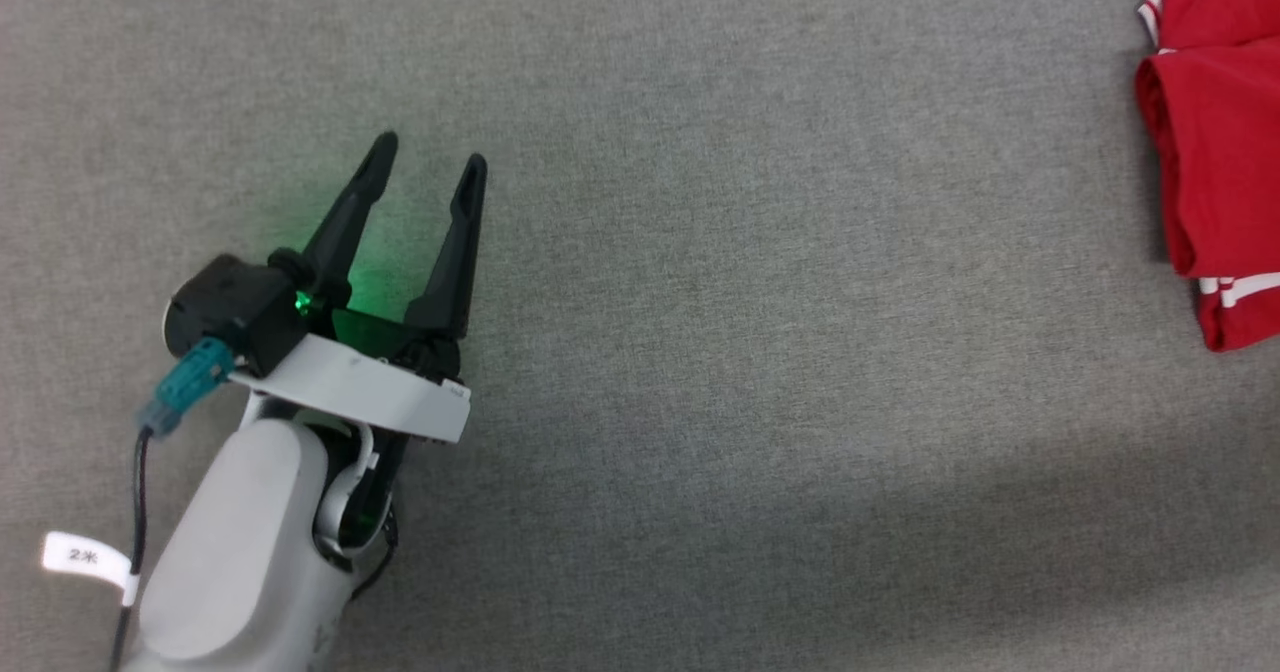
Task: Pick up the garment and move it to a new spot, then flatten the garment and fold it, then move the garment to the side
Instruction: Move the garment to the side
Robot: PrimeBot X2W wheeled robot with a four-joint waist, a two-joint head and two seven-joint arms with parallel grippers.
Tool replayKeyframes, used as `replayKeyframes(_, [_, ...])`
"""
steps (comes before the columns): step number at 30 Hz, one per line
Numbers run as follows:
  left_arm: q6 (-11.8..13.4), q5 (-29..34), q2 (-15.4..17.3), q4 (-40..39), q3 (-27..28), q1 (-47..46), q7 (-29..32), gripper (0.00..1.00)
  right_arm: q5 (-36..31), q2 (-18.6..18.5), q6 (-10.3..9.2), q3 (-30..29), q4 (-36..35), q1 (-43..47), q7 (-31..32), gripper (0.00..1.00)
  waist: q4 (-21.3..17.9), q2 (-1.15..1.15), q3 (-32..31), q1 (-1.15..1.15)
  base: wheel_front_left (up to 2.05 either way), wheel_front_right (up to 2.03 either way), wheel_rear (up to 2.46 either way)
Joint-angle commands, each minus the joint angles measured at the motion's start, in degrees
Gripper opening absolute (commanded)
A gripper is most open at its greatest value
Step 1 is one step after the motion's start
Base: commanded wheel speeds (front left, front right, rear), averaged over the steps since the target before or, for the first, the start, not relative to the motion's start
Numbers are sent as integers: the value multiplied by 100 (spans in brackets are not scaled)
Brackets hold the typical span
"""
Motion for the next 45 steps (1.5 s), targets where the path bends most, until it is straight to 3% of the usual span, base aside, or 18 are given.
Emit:
replayKeyframes(1, [-15, -33, 33, 23, -39, -100, 4, 100, -48, 44, -8, 28, 112, -111, -100, 0, 7, 0, 90, 0, 0, 0, 0])
replayKeyframes(11, [-15, -137, 95, 125, -170, -262, 4, 100, -178, 290, -8, 160, 734, -347, -372, 0, 70, 0, 158, 0, 0, 0, 0])
replayKeyframes(12, [-15, -139, 95, 137, -175, -265, 4, 100, -185, 309, -8, 177, 780, -358, -383, 12, 78, 0, 143, 0, 0, 0, 0])
replayKeyframes(13, [-15, -139, 95, 137, -175, -265, 4, 100, -185, 309, -8, 177, 780, -358, -383, 12, 78, 0, 143, 0, 0, 0, 0])
replayKeyframes(14, [-15, -151, 100, 159, -174, -264, 4, 100, -204, 342, -8, 213, 856, -405, -411, 46, 91, 0, 98, 0, 0, 0, 0])
replayKeyframes(15, [-15, -151, 100, 159, -174, -264, 4, 100, -204, 342, -8, 213, 856, -405, -411, 46, 91, 0, 98, 0, 0, 0, 0])
replayKeyframes(16, [-15, -152, 97, 177, -165, -241, 4, 100, -212, 369, -8, 240, 914, -453, -442, 93, 103, 0, 38, 0, 0, 0, 0])
replayKeyframes(17, [-15, -152, 97, 177, -165, -241, 4, 100, -212, 369, -8, 240, 914, -453, -442, 93, 103, 0, 38, 0, 0, 0, 0])
replayKeyframes(18, [-15, -156, 94, 187, -160, -221, 4, 100, -228, 378, -8, 260, 941, -453, -463, 100, 107, 0, 5, 0, 0, 0, 0])
replayKeyframes(30, [-15, -128, 11, 274, -32, 119, 4, 100, -85, 610, -8, 262, 903, -436, -953, 100, 235, 0, -678, 0, 0, 0, 0])
replayKeyframes(45, [-3, -70, -37, 360, 591, 1119, 4, 100, -85, 1432, -8, -173, 505, 654, -2190, 100, 438, 0, -2007, 0, 0, 0, 0])
